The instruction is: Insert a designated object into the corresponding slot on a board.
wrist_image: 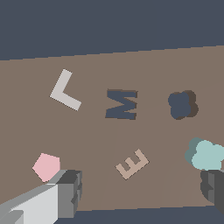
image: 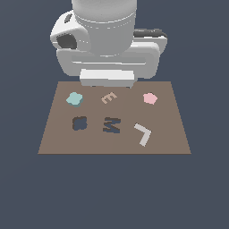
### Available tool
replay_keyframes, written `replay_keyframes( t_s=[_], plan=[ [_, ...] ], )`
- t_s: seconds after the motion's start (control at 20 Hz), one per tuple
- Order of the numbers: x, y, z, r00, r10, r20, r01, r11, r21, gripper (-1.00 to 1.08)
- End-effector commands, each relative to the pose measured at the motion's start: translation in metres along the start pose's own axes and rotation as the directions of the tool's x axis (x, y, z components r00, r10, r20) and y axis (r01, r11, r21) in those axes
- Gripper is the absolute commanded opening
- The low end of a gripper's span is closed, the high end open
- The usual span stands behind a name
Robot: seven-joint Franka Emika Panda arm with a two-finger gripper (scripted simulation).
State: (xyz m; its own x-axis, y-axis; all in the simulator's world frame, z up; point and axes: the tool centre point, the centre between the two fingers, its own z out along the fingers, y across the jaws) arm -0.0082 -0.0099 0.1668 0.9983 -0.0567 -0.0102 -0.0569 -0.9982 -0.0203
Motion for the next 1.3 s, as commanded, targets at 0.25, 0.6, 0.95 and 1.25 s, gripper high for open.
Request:
replay_keyframes(
  t_s=[0.25,0.6,0.95,1.25],
  plan=[
    [-0.001,0.009,0.007,1.000,0.022,-0.001,-0.022,1.000,-0.002,1.00],
    [-0.006,0.054,0.041,0.992,0.125,-0.006,-0.125,0.992,-0.009,1.00],
    [-0.021,0.116,0.090,0.963,0.268,-0.013,-0.268,0.963,-0.017,1.00],
    [-0.030,0.143,0.111,0.944,0.329,-0.017,-0.330,0.944,-0.018,1.00]
  ],
)
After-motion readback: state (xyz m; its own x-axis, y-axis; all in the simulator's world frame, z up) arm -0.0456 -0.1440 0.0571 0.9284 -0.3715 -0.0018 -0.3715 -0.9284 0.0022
